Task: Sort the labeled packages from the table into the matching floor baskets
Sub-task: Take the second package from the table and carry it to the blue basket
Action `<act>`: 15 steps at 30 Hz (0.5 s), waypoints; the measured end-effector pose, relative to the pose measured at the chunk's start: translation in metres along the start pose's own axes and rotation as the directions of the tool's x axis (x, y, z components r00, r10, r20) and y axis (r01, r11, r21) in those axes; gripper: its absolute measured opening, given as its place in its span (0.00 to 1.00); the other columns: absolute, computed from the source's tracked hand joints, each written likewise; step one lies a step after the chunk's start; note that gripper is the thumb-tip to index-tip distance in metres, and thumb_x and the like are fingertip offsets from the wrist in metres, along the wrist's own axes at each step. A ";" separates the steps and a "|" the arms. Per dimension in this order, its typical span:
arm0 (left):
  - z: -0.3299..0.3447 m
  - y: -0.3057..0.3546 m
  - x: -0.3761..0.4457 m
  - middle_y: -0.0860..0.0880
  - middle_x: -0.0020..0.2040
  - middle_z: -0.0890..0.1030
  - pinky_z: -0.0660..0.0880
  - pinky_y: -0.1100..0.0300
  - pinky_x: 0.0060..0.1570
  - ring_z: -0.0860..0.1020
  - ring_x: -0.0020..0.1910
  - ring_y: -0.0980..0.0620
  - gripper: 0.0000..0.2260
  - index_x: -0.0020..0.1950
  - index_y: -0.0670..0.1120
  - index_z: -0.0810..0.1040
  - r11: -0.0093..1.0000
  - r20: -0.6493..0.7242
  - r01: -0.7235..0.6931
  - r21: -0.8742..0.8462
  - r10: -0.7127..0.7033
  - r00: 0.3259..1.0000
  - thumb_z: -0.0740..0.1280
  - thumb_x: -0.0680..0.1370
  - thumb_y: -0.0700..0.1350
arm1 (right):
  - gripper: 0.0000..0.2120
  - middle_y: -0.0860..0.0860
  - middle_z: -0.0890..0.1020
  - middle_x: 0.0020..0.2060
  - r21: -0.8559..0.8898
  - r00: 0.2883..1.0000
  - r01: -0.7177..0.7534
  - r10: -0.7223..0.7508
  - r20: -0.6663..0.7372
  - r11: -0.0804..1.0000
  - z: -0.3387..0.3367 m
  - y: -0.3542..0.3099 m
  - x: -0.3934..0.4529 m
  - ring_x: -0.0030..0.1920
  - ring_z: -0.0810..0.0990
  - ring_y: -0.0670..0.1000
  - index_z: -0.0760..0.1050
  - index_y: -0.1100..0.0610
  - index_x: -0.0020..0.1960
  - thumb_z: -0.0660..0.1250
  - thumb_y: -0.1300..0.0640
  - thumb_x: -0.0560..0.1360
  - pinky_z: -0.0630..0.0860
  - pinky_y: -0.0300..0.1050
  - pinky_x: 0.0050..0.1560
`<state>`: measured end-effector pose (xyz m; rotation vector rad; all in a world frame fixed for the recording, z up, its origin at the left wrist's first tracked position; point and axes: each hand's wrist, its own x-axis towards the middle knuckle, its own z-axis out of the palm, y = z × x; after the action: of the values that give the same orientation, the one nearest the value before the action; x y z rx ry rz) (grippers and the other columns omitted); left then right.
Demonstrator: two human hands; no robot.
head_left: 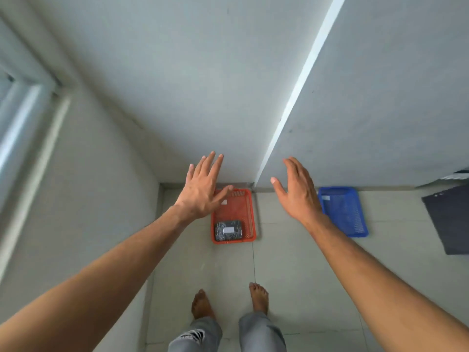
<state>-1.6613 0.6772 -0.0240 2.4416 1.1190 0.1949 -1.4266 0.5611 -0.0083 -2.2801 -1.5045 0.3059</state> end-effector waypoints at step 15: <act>-0.106 0.158 -0.025 0.46 0.82 0.50 0.47 0.39 0.77 0.48 0.81 0.45 0.39 0.82 0.50 0.45 0.951 -0.078 -0.307 0.043 0.310 0.948 0.57 0.79 0.66 | 0.28 0.58 0.67 0.74 0.059 0.932 -0.029 0.048 -0.359 0.998 -0.157 0.001 -0.101 0.73 0.65 0.57 0.62 0.60 0.74 0.62 0.47 0.79 0.64 0.54 0.72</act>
<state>-1.6021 0.6041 0.1431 2.6477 0.7690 0.3830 -1.4054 0.4369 0.1298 -2.1787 -1.2498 -0.0632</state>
